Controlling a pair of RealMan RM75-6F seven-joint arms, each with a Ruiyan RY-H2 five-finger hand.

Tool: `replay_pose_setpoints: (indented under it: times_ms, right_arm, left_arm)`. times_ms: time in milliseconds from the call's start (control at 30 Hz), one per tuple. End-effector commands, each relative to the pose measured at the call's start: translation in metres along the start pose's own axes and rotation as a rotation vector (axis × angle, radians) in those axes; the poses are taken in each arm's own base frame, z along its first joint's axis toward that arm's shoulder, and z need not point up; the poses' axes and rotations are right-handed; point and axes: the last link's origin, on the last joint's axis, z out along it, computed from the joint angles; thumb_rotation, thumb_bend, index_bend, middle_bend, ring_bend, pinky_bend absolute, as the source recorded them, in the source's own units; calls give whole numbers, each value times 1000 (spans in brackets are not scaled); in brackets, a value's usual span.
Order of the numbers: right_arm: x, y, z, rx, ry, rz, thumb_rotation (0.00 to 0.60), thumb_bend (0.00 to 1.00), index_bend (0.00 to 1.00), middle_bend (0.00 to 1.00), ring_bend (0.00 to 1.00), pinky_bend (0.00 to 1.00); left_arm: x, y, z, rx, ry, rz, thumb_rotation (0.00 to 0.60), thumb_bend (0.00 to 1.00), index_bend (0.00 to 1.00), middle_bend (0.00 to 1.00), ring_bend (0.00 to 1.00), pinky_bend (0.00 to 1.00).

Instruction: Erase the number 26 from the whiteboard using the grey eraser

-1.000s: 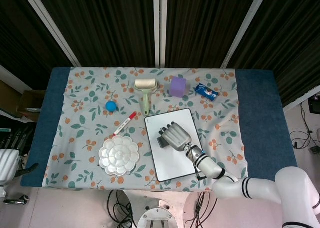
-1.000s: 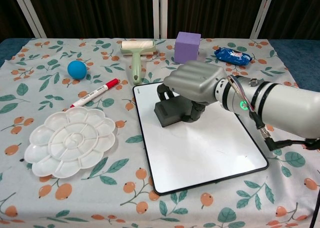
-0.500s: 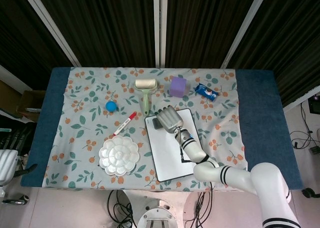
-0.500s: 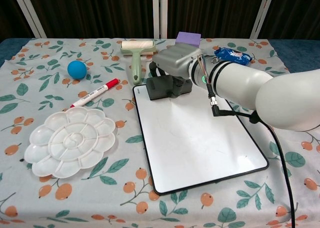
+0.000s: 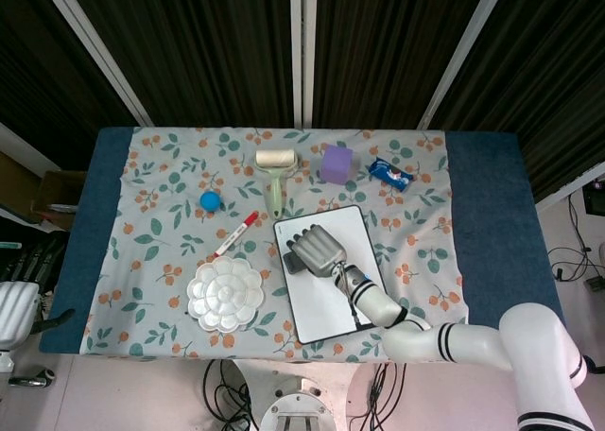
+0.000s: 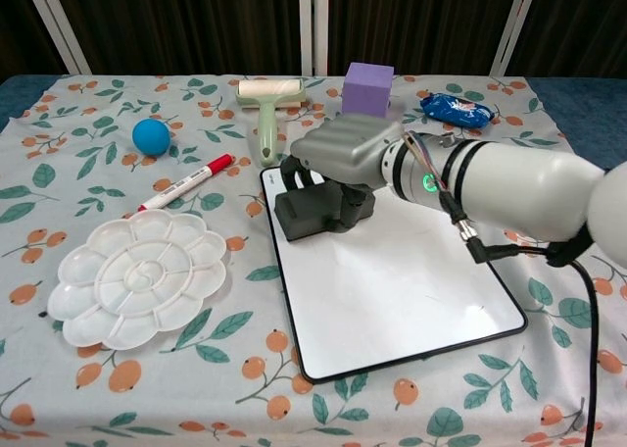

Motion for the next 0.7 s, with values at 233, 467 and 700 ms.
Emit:
replay_pose_setpoints:
  times_ms: [233, 467, 700]
  right_arm:
    - [-18, 12, -83, 68, -118, -6, 600, 289, 799, 682, 622, 727]
    - [-26, 21, -128, 86, -147, -14, 600, 289, 799, 682, 622, 726]
    - [-29, 36, -126, 40, -131, -4, 600, 289, 800, 682, 622, 727]
  left_arm:
    - [-3, 7, 3, -19, -8, 2, 600, 0, 32, 47, 44, 175]
    - [-3, 12, 5, -32, -9, 4, 600, 0, 32, 47, 44, 175]
    - [-5, 15, 6, -40, -14, 2, 600, 0, 32, 47, 44, 175]
